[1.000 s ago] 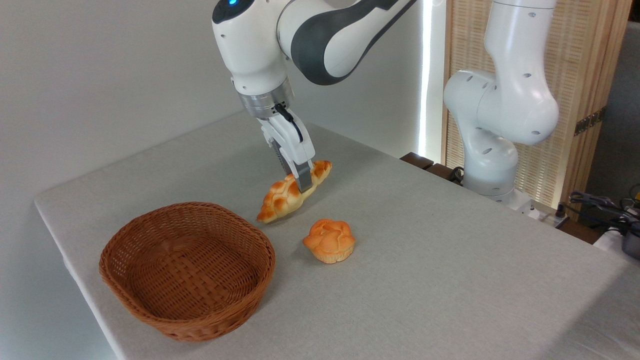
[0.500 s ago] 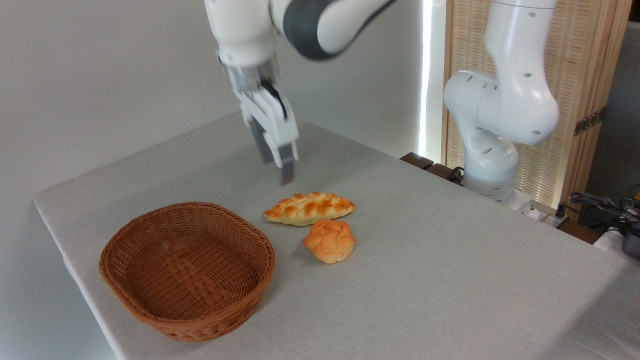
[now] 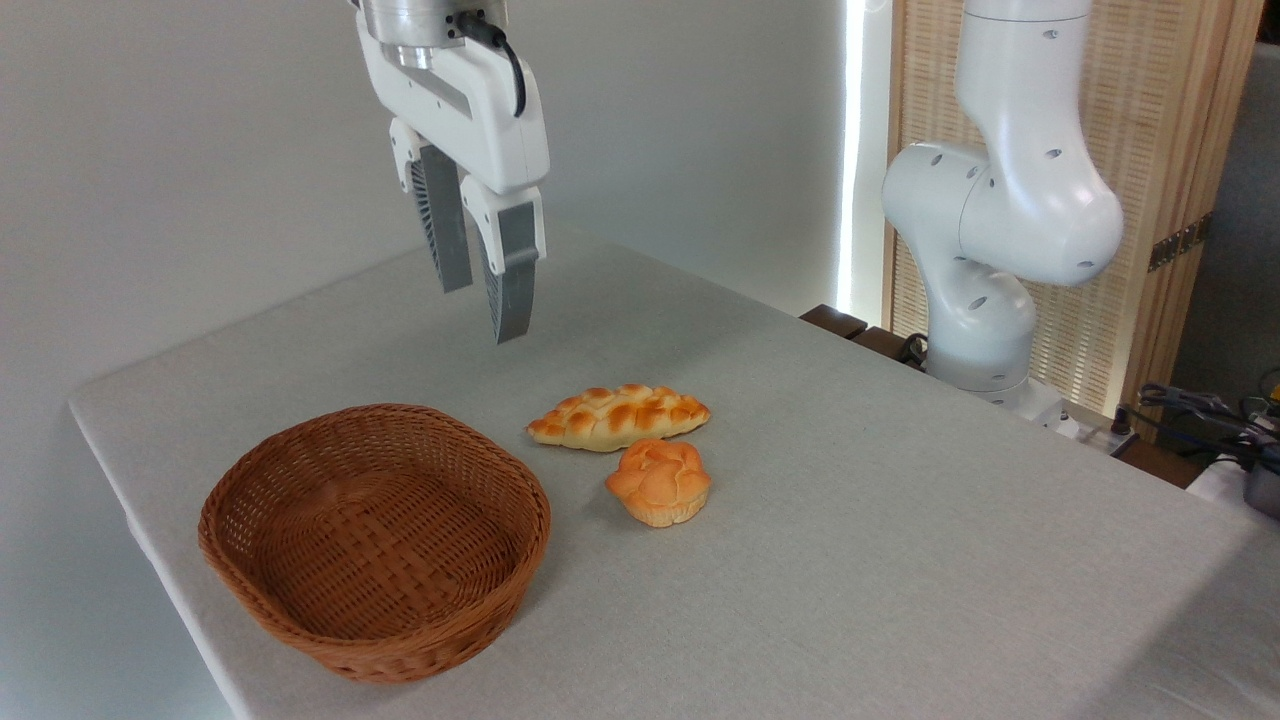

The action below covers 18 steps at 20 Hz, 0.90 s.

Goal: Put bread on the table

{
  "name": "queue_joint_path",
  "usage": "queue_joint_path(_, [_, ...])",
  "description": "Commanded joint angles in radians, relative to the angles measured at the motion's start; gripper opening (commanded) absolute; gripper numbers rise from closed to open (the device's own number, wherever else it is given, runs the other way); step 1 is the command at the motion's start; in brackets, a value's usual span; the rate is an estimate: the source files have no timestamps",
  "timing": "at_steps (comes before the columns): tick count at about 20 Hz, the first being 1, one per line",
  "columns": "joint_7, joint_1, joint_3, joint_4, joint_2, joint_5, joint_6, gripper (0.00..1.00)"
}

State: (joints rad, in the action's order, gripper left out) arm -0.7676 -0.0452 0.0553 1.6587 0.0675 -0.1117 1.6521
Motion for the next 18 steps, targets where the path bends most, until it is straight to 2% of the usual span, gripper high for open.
queue_joint_path(1, [-0.004, -0.037, -0.097, -0.062, -0.018, 0.013, -0.057, 1.00])
queue_joint_path(2, [-0.004, -0.050, -0.101, -0.071, -0.023, 0.018, -0.060, 1.00])
queue_joint_path(4, [-0.005, -0.050, -0.101, -0.088, -0.035, 0.038, -0.064, 1.00])
queue_joint_path(8, [-0.002, -0.050, -0.097, -0.091, -0.043, 0.044, -0.084, 1.00])
queue_joint_path(10, [0.004, -0.050, -0.088, -0.091, -0.048, 0.082, -0.089, 1.00])
queue_joint_path(18, [0.007, -0.050, -0.088, -0.091, -0.049, 0.086, -0.089, 1.00])
